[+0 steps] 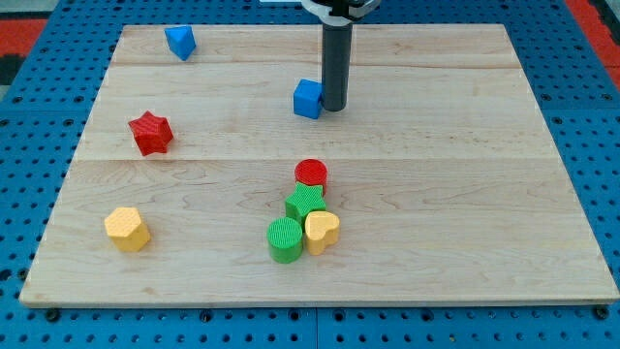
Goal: Push the blue cube into the red circle
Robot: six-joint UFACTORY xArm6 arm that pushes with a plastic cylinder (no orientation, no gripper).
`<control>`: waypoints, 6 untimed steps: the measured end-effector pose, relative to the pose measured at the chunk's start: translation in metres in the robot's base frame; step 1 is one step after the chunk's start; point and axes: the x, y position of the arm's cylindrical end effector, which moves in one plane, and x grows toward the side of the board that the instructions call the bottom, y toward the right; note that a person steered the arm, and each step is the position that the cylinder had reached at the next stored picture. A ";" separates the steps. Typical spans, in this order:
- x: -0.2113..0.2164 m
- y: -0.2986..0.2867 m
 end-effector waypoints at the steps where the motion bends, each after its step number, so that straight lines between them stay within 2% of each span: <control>1: -0.049 0.000; 2: -0.040 -0.038; 4: 0.072 -0.042; 5: 0.108 -0.037; 6: 0.074 -0.042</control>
